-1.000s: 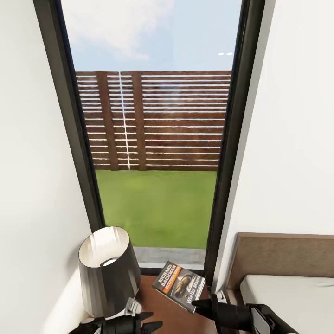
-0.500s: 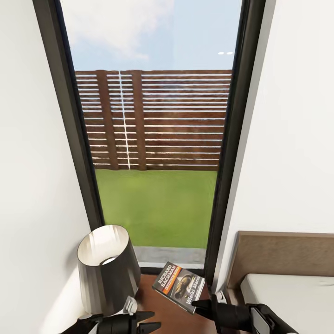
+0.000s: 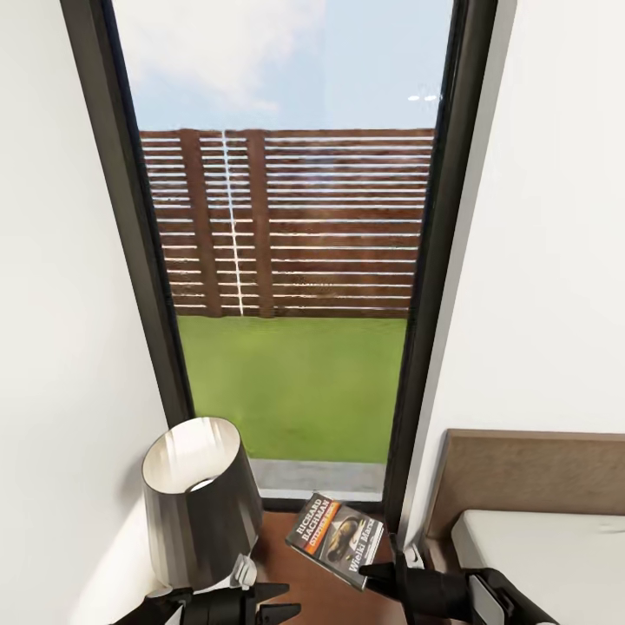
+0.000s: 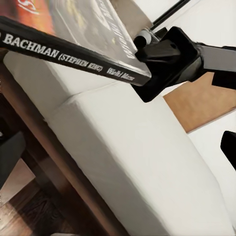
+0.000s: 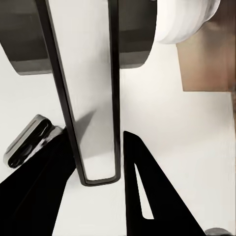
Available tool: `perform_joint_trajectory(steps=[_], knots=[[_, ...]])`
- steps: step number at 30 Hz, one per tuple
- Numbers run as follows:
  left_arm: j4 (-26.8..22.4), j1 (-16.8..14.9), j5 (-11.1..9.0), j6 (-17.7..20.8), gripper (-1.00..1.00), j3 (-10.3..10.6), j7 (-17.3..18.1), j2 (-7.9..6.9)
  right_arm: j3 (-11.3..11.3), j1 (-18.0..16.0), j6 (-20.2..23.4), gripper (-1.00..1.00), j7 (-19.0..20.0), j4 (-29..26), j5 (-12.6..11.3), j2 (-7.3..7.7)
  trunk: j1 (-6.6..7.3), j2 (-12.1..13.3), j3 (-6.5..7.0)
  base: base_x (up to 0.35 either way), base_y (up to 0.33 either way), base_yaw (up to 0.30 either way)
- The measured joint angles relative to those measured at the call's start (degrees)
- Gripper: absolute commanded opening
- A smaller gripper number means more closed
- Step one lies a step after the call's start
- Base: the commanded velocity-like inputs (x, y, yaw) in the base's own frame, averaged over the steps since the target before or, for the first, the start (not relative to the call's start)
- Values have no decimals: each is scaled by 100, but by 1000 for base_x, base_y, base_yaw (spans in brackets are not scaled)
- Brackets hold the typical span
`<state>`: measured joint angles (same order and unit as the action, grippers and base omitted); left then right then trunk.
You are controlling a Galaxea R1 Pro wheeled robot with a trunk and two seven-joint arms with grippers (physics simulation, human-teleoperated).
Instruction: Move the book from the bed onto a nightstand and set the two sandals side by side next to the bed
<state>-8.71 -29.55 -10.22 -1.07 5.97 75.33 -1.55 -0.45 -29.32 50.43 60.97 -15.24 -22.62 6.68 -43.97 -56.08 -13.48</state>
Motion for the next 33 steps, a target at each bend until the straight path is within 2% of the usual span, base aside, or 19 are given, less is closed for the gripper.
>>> perform_joint_trajectory(steps=[3,6,10,14,33], knots=[[0,0,5,-2,100,4,0,0,11,0,-11,-100,-552,-14,16,4,-66,-120,-54,0,0,0],[0,0,7,3,100,6,0,0,2,0,8,-100,-745,-20,-37,7,-132,-241,-108,0,0,0],[0,-2,8,1,100,6,0,0,-3,0,13,-100,-788,-22,-110,8,-220,-402,-180,0,0,0],[0,2,8,1,100,5,0,0,-2,0,16,-100,-795,-22,-130,8,-220,-403,-180,0,0,0],[0,3,17,-4,100,15,-27,18,-2,0,12,-100,-788,-22,-128,8,-637,-1164,-521,0,0,0]])
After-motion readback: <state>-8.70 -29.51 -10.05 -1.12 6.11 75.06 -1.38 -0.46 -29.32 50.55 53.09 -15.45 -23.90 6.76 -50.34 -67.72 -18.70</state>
